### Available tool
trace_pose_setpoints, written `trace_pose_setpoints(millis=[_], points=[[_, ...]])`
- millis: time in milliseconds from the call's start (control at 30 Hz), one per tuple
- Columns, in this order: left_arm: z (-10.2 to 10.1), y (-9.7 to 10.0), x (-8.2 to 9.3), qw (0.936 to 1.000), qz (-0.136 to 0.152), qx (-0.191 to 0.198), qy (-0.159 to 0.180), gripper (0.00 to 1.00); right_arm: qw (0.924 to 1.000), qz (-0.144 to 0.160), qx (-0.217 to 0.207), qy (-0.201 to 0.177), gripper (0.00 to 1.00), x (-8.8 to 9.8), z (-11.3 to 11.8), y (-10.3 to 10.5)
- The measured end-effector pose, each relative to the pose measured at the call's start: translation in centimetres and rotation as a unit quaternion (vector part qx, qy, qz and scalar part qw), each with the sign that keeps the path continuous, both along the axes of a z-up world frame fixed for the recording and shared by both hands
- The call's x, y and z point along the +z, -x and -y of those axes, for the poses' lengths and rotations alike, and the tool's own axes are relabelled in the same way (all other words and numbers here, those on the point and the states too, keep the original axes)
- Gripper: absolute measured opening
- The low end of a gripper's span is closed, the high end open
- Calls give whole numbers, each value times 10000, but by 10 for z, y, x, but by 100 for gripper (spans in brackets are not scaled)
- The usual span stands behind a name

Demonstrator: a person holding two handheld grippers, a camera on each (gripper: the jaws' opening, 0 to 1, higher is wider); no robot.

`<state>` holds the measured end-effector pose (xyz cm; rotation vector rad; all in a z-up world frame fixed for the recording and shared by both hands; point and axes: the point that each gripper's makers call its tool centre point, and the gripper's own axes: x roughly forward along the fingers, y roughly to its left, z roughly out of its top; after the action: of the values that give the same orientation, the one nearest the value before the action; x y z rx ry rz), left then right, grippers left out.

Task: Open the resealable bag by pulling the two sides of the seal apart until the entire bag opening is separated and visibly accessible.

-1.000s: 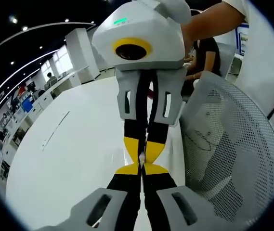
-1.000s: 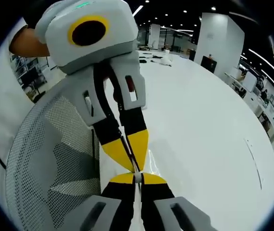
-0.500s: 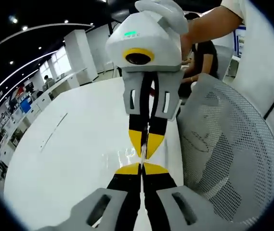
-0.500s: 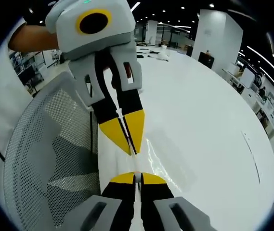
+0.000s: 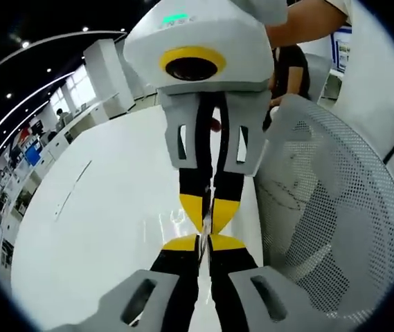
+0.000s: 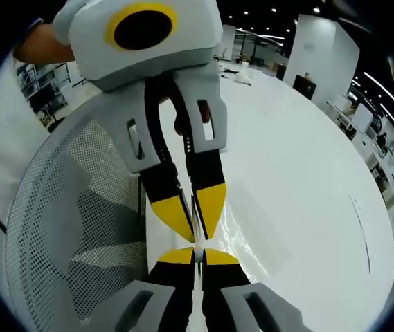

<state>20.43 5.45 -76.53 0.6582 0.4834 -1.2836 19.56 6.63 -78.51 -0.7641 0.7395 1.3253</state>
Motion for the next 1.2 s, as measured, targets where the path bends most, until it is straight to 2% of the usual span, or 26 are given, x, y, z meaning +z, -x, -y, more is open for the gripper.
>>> trace_pose_setpoints(millis=[167,533,767,1200], points=[[2,6,-2,9998,62,-162,13,0,10000,-92,2,33,0,-2,2,2],[-6,1,3,9997,86,-61,212,0,9998,-94,-142,84,0,-7,25,-6],[-9,-5,8,9994,116,33,337,0,9994,47,-241,240,0,-8,43,-13],[-9,-7,11,9991,90,77,408,0,9988,138,-367,292,0,-8,56,-18]])
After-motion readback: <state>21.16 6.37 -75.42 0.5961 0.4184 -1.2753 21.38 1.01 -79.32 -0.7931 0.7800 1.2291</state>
